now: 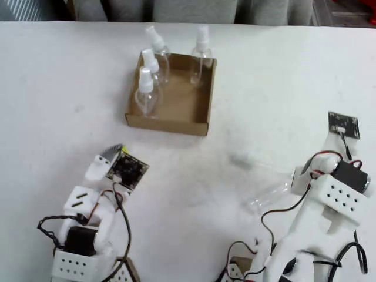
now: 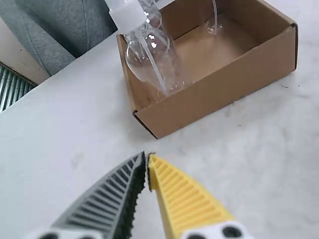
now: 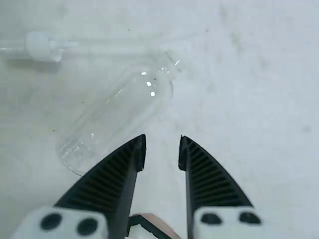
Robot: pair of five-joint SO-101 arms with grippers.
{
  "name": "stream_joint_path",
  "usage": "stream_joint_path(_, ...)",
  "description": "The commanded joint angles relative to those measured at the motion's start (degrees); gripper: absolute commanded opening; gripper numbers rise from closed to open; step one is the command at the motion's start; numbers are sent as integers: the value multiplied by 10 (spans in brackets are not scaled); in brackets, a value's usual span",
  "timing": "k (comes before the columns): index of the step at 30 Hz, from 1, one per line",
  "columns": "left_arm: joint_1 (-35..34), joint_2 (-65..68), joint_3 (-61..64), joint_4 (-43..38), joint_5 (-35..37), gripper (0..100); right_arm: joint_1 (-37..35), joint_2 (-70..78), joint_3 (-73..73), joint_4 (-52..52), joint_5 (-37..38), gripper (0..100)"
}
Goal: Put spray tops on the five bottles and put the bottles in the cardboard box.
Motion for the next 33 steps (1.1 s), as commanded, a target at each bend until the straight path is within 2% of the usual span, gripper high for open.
stream_joint_path(1,-5,-7,-1,2,-5,23,2,6,7,-28,-18,88)
stream_joint_path(6,-4,-7,-1,3,-5,23,-15,54,7,-67,-132,202)
stream_joint_path(14,-2,-7,-1,11,-5,23,-74,86,7,-116,-283,196)
stream_joint_path(18,-2,-7,-1,11,-5,23,-74,102,26,-147,-348,245)
stream_joint_path(21,-3,-7,-1,11,-5,23,-74,128,41,-164,-361,270)
stream_joint_path(27,-2,-7,-1,11,-5,23,-96,216,30,-216,-361,246)
stream_joint_path(33,-3,-7,-1,11,-5,23,-119,291,-2,-215,-361,207)
